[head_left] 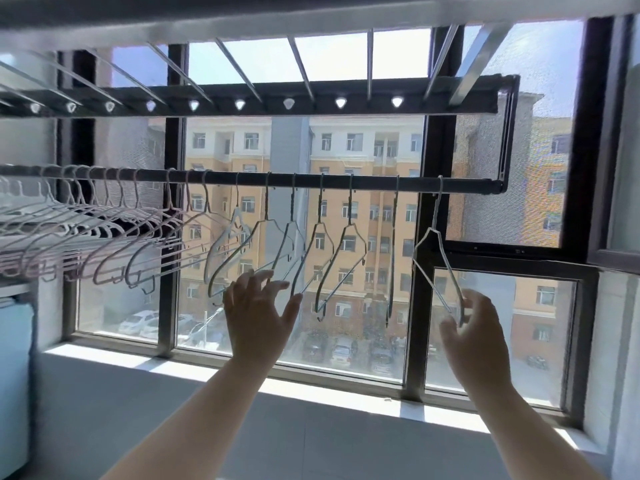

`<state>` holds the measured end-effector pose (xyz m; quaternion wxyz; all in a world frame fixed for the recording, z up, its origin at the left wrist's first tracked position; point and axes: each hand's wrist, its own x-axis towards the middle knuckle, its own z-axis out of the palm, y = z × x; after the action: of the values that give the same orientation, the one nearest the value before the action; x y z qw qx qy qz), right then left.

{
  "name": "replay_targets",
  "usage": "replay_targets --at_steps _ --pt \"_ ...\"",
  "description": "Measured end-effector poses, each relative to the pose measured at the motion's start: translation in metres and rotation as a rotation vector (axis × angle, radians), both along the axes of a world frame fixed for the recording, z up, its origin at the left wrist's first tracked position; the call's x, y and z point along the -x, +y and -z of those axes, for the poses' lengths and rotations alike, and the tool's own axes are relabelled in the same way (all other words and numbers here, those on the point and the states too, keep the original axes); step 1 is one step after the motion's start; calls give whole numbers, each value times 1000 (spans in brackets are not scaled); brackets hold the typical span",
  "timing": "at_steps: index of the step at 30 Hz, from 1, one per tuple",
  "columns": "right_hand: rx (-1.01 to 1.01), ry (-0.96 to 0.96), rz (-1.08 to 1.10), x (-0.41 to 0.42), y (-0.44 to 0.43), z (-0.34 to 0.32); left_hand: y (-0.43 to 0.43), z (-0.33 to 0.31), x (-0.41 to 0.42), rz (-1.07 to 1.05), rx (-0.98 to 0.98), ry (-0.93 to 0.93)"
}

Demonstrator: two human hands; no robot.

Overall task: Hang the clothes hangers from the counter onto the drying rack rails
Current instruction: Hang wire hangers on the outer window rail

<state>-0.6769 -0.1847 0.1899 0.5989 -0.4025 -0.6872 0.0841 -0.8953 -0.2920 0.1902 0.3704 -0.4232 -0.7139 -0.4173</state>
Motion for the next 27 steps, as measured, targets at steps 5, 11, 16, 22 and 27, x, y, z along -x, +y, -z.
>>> replay_targets --at_steps 5,11,16,22,27 --pt "-79 14 57 -2 -12 3 -20 10 4 51 -70 8" --pt "-113 65 101 1 -27 -6 -70 12 18 42 -82 12" --pt "-131 73 36 2 -48 0 -118 23 24 35 -100 -135" --pt "-212 -49 -110 13 -81 37 -162 55 19 73 -82 -435" --pt "-199 -119 -214 34 -134 40 -196 61 36 42 -58 -581"
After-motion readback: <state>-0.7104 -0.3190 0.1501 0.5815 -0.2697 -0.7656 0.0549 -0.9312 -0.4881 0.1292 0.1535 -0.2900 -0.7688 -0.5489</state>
